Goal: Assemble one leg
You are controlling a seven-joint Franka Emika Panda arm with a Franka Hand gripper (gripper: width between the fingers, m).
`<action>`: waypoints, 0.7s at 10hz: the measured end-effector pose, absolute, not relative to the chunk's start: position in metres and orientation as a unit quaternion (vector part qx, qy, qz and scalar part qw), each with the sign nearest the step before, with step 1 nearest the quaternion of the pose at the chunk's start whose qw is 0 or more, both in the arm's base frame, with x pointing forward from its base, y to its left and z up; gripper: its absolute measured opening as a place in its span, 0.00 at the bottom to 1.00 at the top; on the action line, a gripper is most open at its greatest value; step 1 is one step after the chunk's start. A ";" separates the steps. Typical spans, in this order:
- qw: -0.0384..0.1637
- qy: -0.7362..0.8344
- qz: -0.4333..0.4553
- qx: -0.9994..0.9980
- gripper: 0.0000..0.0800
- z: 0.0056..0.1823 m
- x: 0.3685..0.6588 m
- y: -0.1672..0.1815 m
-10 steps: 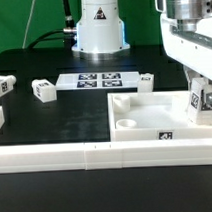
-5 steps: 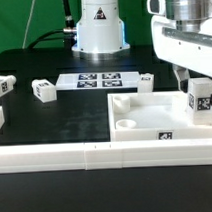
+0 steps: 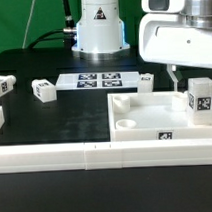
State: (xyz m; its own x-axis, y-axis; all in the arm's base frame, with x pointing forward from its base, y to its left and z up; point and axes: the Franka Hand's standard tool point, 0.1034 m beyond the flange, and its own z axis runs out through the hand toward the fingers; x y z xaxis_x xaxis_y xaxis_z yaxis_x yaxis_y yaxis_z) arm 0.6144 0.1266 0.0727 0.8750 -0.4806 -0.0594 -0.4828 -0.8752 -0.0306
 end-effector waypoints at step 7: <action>0.025 0.001 0.019 -0.999 0.56 0.071 0.616 0.119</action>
Offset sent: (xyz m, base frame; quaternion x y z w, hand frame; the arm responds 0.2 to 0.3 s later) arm -0.0033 0.0010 0.0021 0.0048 0.0060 -0.2273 0.9738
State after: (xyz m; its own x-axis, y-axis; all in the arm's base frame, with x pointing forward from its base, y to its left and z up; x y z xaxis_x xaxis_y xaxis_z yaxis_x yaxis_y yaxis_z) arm 0.6163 0.1188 0.0711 0.9993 -0.0019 -0.0381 -0.0039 -0.9987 -0.0508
